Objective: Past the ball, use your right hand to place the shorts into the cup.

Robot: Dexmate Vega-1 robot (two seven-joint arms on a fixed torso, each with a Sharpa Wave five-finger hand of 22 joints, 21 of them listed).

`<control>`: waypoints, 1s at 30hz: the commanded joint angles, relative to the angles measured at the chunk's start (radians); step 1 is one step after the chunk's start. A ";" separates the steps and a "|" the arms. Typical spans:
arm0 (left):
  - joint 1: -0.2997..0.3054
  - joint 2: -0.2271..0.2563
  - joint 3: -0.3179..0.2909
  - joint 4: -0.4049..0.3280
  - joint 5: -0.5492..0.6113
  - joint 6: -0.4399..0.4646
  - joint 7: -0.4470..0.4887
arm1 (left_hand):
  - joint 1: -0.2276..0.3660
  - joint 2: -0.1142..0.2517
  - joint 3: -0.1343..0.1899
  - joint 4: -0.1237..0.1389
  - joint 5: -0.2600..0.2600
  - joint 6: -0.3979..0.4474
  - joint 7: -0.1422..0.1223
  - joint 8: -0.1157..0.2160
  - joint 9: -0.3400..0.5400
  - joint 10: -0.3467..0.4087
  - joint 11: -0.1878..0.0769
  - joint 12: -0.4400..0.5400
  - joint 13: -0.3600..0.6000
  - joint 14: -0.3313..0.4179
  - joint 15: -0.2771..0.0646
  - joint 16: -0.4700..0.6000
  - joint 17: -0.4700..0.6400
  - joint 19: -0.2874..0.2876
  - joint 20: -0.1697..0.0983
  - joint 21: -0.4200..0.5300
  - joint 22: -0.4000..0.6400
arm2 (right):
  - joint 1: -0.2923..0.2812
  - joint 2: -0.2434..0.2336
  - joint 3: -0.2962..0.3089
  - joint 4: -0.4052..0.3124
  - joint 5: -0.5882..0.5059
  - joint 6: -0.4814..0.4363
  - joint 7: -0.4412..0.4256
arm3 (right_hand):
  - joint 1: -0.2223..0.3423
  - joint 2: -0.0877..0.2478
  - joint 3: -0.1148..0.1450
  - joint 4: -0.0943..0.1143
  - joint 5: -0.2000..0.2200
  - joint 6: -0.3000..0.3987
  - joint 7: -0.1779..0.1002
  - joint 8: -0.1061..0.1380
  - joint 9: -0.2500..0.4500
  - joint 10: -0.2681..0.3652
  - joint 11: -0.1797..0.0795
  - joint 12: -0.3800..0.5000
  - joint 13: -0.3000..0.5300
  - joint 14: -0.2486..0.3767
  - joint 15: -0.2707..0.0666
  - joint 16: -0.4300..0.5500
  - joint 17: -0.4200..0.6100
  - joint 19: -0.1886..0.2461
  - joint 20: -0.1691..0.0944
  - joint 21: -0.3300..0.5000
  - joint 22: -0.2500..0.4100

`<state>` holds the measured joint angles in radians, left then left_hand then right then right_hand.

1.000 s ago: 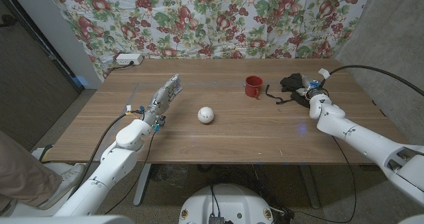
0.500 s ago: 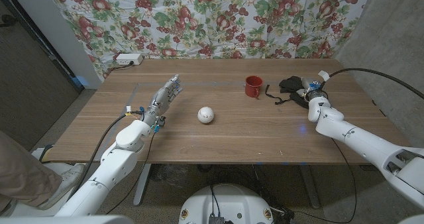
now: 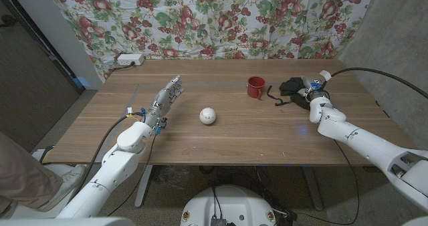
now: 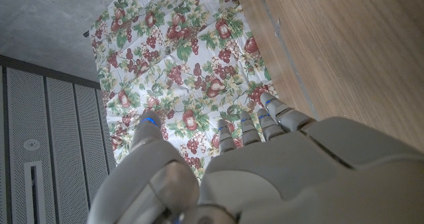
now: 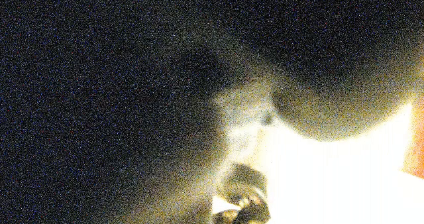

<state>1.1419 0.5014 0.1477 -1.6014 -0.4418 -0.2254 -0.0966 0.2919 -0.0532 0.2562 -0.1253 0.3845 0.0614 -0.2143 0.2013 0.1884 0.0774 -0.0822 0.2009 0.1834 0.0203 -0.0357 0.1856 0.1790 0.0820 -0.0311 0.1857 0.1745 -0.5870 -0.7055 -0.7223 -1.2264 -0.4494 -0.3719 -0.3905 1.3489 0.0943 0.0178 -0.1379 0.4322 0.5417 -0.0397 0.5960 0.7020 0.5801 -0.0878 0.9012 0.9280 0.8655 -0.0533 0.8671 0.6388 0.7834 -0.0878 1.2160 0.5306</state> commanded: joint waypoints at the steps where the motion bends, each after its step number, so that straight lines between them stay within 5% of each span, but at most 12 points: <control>1: -0.006 -0.007 0.002 0.012 -0.003 -0.008 -0.004 | -0.004 -0.001 0.004 0.005 -0.003 -0.008 -0.003 -0.006 0.001 0.009 0.000 0.003 0.006 0.000 -0.049 0.004 0.003 0.005 -0.053 0.010 0.002 | 0.000 -0.025 0.008 -0.076 -0.041 -0.011 0.012 | 0.072 0.039 0.003 -0.006 -0.004 0.018 0.001 0.030 0.038 0.069 -0.046 0.006 0.003 0.067 -0.173 0.021 0.049 0.004 -0.128 0.024 -0.008; 14: -0.020 -0.011 0.003 0.031 -0.007 -0.016 -0.017 | -0.006 0.000 0.004 0.005 -0.004 -0.006 -0.005 -0.005 0.001 0.009 0.001 0.003 0.006 -0.001 -0.049 0.003 0.003 0.005 -0.054 0.010 0.002 | -0.010 -0.051 0.026 -0.156 -0.091 -0.054 0.043 | 0.085 0.035 0.002 0.001 -0.024 0.023 0.004 0.076 0.109 0.085 -0.046 0.011 0.023 0.070 -0.174 0.052 0.047 -0.016 -0.125 0.085 -0.036; 30: -0.021 -0.011 0.004 0.029 -0.004 -0.012 -0.013 | -0.006 0.002 0.004 0.005 -0.005 -0.003 -0.005 -0.004 0.001 0.011 -0.001 0.003 0.006 0.000 -0.050 0.003 0.002 0.005 -0.053 0.010 0.002 | -0.023 -0.077 0.049 -0.259 -0.125 -0.108 0.105 | 0.077 0.034 -0.001 0.008 -0.034 0.051 0.007 0.081 0.095 0.111 -0.044 0.017 0.034 0.079 -0.174 0.073 0.042 -0.030 -0.122 0.129 -0.066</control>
<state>1.1233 0.4900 0.1507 -1.5732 -0.4464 -0.2402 -0.1091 0.2911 -0.0541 0.2563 -0.1254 0.3807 0.0599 -0.2159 0.1948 0.1884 0.0773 -0.0822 0.2009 0.1834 0.0203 -0.0357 0.1856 0.1789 0.0820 -0.0311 0.1857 0.1744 -0.6029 -0.7615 -0.6855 -1.4142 -0.5462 -0.4483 -0.3330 1.3691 0.0741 0.0177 -0.1321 0.4009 0.5844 -0.0357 0.6710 0.7867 0.6308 -0.0881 0.9173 0.9607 0.8707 -0.0485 0.9324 0.6390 0.7589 -0.0788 1.3354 0.4669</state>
